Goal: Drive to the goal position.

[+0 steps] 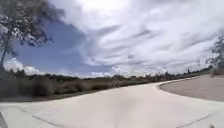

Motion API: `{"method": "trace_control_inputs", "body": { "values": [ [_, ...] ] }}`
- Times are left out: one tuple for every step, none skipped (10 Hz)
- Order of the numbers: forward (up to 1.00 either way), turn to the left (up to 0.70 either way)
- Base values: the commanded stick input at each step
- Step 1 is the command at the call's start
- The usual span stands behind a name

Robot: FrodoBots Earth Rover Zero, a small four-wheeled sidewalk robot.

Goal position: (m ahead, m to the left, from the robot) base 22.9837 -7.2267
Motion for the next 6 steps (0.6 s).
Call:
{"method": "trace_control_inputs", "body": {
  "values": [
    [0.85,-0.34],
    [0.85,-0.18],
    [0.85,0.00],
    [0.85,0.00],
    [0.85,0.00],
    [0.85,0.00]
  ]
}}
